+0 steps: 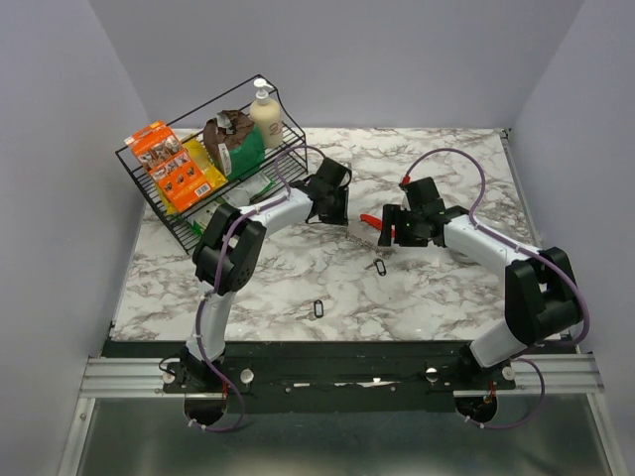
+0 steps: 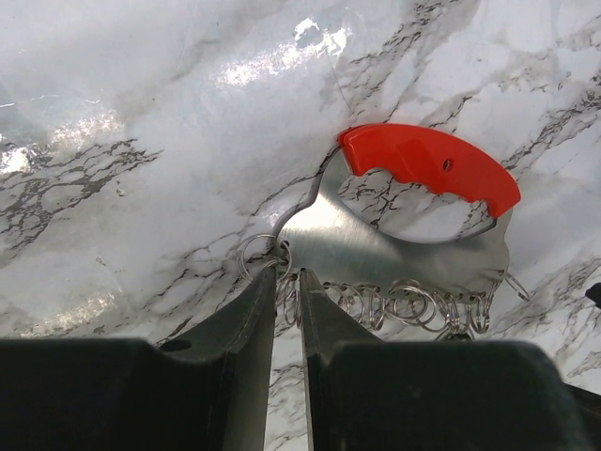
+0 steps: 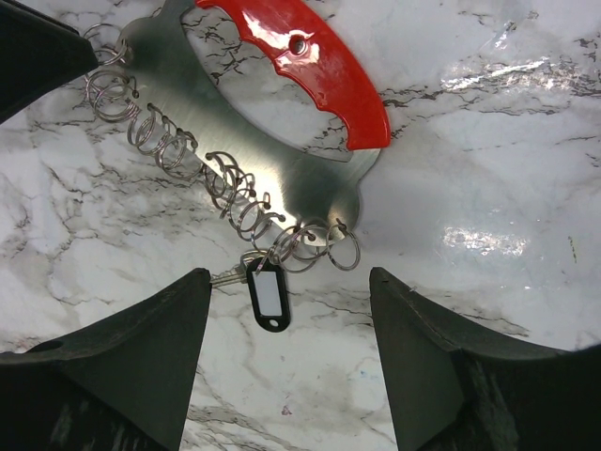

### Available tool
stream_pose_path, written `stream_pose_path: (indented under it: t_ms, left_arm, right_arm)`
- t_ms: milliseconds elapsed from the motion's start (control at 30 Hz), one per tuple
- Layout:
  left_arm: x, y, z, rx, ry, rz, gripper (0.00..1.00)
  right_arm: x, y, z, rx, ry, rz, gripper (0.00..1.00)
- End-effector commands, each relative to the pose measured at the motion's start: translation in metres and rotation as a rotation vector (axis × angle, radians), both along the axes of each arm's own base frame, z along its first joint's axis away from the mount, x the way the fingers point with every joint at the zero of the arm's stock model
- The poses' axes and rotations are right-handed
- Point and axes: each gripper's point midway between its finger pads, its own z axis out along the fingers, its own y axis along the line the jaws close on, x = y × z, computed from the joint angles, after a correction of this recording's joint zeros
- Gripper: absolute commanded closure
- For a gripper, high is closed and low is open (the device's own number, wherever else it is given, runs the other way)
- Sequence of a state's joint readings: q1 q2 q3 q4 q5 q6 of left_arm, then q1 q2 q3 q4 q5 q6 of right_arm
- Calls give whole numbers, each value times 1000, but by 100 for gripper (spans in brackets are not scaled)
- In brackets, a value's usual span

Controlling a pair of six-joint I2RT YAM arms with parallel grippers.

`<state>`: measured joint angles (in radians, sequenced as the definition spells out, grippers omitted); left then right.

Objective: Put the keys on the keyring

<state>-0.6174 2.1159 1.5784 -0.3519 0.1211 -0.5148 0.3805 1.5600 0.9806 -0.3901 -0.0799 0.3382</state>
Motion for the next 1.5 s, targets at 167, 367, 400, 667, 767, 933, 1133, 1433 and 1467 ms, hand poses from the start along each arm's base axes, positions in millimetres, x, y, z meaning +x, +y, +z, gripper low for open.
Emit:
stream_pose_path:
  t_ms: [167, 367, 400, 667, 767, 933, 1133, 1433, 1467]
  left_arm:
    - [-12, 1, -21, 23, 52, -39, 79]
    - [-21, 8, -37, 39, 73, -47, 88]
    - [-23, 7, -39, 37, 74, -51, 92]
    - [-43, 16, -44, 24, 89, -60, 100]
    - [-55, 18, -49, 27, 102, -69, 100]
    - [-75, 26, -53, 34, 121, -65, 100]
    - [-98, 27, -54, 8, 140, -58, 100]
    - [-122, 20, -51, 0, 149, -77, 100]
    - [-125, 18, -51, 1, 149, -84, 100]
  right_arm:
    - [8, 5, 7, -5, -19, 23, 23]
    - [4, 6, 0, 8, 11, 13, 23]
    - [2, 7, -3, 8, 22, 12, 23]
    - [-3, 2, -15, 1, 59, -40, 23]
    - [-3, 4, -22, 1, 76, -38, 22]
    - [-3, 9, -34, 18, 110, -40, 23]
    - [-3, 23, -42, 87, 141, -19, 23]
    - [1, 38, -41, 152, 141, 9, 23]
    - [3, 39, -41, 155, 140, 9, 23]
